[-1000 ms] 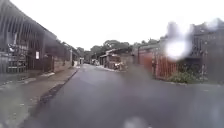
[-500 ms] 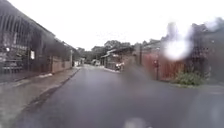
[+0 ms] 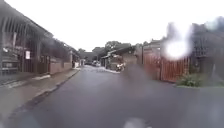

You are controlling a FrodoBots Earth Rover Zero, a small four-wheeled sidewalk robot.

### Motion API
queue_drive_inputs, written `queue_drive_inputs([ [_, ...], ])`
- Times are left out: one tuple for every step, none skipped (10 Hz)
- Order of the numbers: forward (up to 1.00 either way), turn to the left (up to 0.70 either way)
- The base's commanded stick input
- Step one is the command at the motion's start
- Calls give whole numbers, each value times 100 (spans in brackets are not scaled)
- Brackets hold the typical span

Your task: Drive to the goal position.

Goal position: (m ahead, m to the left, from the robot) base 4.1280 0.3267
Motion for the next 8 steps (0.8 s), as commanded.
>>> queue_drive_inputs([
  [70,0],
  [70,0],
  [70,0],
  [70,0],
  [70,0],
  [70,0],
  [70,0],
  [70,0],
])
